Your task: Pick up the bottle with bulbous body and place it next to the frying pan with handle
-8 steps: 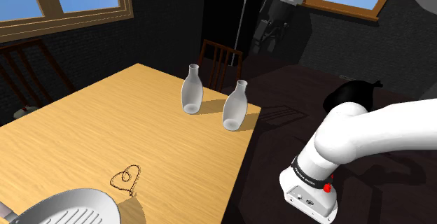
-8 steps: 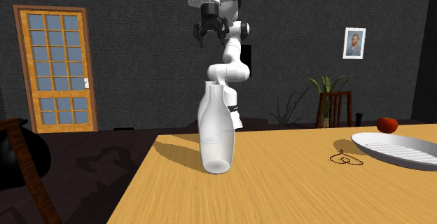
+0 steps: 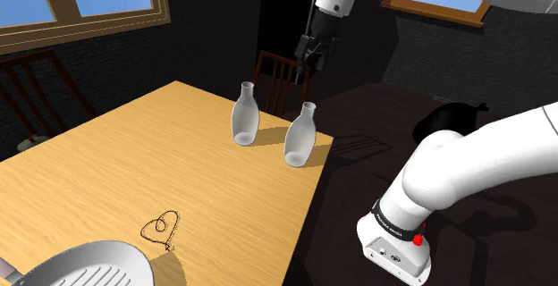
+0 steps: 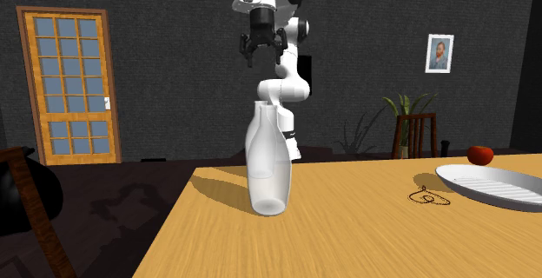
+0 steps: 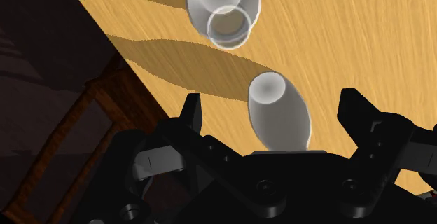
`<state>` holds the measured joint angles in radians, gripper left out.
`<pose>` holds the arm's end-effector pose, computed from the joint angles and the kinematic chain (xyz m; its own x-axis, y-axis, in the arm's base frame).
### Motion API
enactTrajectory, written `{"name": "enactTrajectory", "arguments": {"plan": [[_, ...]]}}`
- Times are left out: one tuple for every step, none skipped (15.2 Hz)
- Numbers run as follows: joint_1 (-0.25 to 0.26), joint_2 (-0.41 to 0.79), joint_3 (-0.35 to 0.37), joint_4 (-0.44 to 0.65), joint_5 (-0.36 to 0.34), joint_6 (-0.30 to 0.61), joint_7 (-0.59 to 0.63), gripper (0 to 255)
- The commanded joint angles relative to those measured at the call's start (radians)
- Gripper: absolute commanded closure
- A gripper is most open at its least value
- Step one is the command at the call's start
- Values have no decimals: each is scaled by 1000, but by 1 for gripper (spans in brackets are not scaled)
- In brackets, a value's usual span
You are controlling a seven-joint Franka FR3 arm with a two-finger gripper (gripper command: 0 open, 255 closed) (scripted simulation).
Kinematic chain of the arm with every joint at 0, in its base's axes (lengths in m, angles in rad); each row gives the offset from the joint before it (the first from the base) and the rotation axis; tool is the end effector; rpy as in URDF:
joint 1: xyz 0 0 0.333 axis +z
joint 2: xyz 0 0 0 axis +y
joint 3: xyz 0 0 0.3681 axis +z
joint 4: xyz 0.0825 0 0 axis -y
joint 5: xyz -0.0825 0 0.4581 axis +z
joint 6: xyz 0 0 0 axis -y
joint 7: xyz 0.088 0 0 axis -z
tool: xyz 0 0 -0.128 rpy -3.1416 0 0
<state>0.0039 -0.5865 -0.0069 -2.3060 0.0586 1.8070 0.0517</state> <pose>0.4291 0.0043 0.5793 0.9942 -0.0674 0.0836 -0.0620 -0.9959 -0.0661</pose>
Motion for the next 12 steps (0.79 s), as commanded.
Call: {"name": "enactTrajectory", "arguments": {"plan": [[6,73,18,31,0,40,16,0],[8,109,25,46,-1,60,23,0],[10,146,33,62,-3,79,30,0],[12,184,40,79,-6,98,38,0],[14,221,47,97,-9,115,45,0],[16,259,54,117,-13,131,53,0],[17,297,60,138,-17,146,61,0],[19,336,67,161,-23,160,69,0],[21,374,73,184,-28,172,78,0],[23,413,79,209,-35,184,86,0],[25,452,84,236,-42,194,95,0],[27,491,89,263,-49,203,104,0]]}}
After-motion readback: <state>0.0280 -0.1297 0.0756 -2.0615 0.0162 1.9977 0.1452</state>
